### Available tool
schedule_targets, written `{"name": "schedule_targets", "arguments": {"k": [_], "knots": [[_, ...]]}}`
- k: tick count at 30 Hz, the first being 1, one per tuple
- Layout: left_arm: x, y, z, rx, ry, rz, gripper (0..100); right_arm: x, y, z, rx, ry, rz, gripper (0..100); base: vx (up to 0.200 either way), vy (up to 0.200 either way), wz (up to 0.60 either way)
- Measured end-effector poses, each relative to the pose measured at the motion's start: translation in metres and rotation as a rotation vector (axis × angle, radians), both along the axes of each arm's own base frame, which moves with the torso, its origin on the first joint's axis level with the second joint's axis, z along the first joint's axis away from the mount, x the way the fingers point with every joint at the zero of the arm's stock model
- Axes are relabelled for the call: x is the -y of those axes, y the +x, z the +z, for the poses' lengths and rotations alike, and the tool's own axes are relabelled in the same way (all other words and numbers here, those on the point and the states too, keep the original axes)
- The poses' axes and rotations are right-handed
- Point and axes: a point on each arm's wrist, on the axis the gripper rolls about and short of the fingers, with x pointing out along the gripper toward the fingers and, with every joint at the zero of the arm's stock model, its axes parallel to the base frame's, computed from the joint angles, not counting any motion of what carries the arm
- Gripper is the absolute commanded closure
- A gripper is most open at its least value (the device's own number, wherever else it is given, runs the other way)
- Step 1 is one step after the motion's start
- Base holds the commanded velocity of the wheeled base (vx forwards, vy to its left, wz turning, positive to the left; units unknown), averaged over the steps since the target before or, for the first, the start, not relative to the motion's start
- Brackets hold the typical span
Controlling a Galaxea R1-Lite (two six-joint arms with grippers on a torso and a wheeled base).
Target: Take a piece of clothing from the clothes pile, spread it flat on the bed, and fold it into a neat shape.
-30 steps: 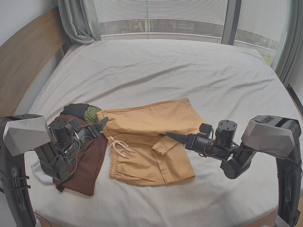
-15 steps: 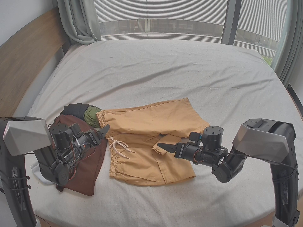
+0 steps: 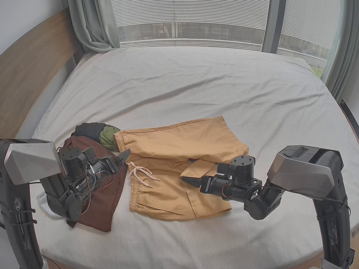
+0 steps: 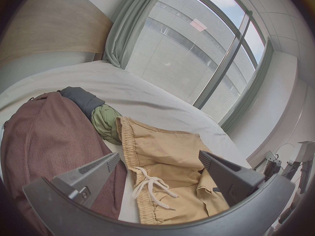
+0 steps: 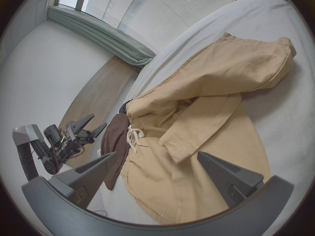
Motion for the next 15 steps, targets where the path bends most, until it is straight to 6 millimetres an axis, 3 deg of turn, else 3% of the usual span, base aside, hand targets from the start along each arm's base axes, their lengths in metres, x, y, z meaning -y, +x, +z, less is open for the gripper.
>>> {"name": "schedule_targets", "arguments": {"k": [15], "knots": [[-0.002, 0.002, -0.001, 0.003, -0.004, -0.004, 0, -0.013, 0.009, -0.008, -0.085, 0.072, -0.046, 0, 0.000, 0.000, 0.00]]}}
